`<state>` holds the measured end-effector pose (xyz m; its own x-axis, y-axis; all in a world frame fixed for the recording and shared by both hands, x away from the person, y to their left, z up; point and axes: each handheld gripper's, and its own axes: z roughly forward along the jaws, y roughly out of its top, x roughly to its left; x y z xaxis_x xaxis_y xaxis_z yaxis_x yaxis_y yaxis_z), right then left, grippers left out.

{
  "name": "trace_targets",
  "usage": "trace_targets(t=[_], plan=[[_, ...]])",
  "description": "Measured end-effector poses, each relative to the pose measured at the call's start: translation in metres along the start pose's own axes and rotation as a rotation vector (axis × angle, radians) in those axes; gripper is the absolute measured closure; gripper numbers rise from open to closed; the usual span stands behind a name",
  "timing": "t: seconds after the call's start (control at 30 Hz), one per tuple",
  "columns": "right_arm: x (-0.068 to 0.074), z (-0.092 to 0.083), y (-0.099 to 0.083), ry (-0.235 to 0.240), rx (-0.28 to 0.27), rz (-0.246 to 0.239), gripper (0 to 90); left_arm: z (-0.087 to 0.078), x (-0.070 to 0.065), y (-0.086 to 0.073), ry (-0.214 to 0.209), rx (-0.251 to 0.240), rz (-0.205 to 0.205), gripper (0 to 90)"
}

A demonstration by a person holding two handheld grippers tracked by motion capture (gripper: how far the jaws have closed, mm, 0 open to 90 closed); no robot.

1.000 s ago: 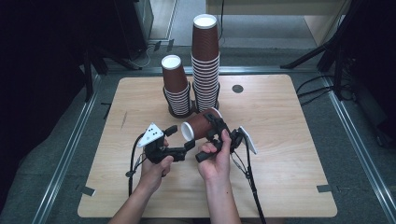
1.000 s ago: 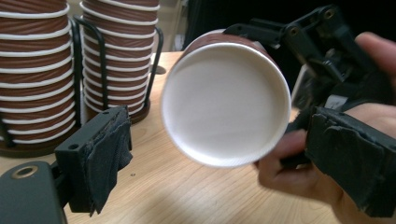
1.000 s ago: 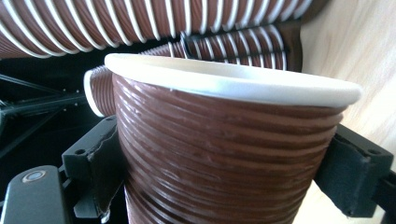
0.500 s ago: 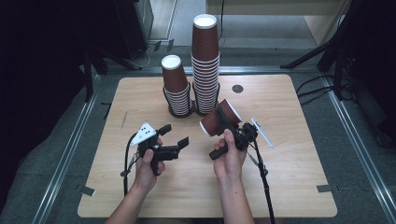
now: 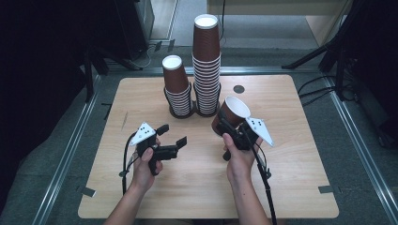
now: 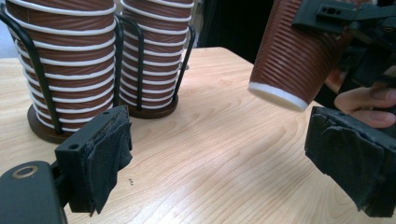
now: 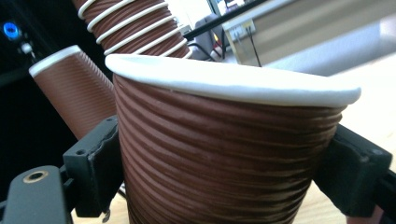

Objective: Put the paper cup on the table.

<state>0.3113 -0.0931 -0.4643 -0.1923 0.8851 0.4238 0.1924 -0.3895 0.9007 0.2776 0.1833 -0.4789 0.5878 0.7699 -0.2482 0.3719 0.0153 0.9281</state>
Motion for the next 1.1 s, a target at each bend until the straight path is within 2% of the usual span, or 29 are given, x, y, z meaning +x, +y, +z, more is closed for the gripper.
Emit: trace_targets(t=[0.13, 0.37, 0.57, 0.63, 0.73, 0.8, 0.9, 1.1], plan=[[0.000, 0.000, 0.001, 0.013, -0.044, -0.093, 13.1, 0.001, 0.001, -0.001, 0.011, 0.007, 0.003, 7.6], [-0.001, 0.001, 0.005, 0.042, -0.097, -0.198, 13.2, 0.000, 0.005, -0.002, 0.027, 0.015, -0.008, 7.6], [-0.006, 0.007, 0.008, 0.013, -0.116, -0.296, 13.2, -0.003, 0.012, -0.004, 0.059, 0.014, -0.022, 7.6], [-0.010, 0.010, 0.009, 0.009, -0.121, -0.299, 13.2, -0.004, 0.016, -0.005, 0.070, 0.013, -0.027, 7.6], [-0.016, 0.014, 0.012, -0.001, -0.125, -0.339, 13.4, -0.006, 0.023, -0.006, 0.088, 0.016, -0.034, 7.6], [-0.020, 0.017, 0.014, 0.009, -0.127, -0.352, 13.5, -0.008, 0.027, -0.007, 0.102, 0.017, -0.035, 7.6], [-0.026, 0.021, 0.016, 0.000, -0.114, -0.373, 13.5, -0.011, 0.032, -0.008, 0.121, 0.017, -0.039, 7.6], [-0.042, 0.034, 0.023, -0.038, -0.096, -0.355, 13.5, -0.019, 0.044, -0.012, 0.173, 0.011, -0.050, 7.6]])
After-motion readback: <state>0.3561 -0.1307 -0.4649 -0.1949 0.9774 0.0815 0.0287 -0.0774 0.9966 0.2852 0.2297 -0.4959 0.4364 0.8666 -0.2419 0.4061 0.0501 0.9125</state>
